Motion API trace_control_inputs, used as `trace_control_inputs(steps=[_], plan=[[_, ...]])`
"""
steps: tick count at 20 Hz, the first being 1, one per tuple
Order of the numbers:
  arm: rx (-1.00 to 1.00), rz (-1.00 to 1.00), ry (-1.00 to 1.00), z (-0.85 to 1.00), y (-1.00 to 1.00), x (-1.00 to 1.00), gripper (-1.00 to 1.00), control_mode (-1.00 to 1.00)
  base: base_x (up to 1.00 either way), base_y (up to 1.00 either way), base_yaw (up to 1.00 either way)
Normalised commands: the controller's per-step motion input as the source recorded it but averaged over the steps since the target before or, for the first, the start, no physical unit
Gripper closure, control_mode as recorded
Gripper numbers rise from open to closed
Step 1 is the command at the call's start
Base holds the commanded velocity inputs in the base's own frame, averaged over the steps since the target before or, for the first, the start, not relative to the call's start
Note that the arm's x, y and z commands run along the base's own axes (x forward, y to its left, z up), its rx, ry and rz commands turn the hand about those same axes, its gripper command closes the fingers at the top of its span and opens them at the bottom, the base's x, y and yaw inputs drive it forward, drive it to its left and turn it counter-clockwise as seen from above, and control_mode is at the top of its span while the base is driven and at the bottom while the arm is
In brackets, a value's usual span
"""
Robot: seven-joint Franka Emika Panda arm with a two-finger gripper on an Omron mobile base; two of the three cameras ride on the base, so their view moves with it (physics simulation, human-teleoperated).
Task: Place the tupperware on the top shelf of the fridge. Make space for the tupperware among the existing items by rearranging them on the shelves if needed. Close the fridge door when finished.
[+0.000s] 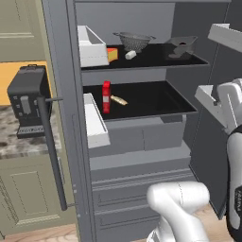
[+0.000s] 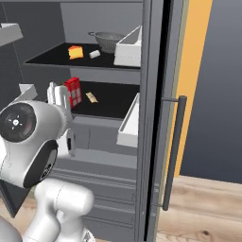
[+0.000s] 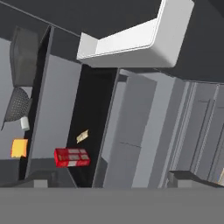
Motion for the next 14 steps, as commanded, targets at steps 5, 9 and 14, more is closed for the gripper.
trace_control_inputs(steps=[5, 9, 14], plan=[[0.07, -0.04, -0.03, -0.24, -1.0, -0.02, -1.0, -1.0, 0.0, 0.0, 0.0], [0.11, 0.0, -0.04, -0.29, -0.98, 0.0, -1.0, -1.0, 0.0, 0.0, 0.0], [0.1, 0.0, -0.03, -0.22, -0.81, 0.0, -1.0, -1.0, 0.0, 0.0, 0.0]])
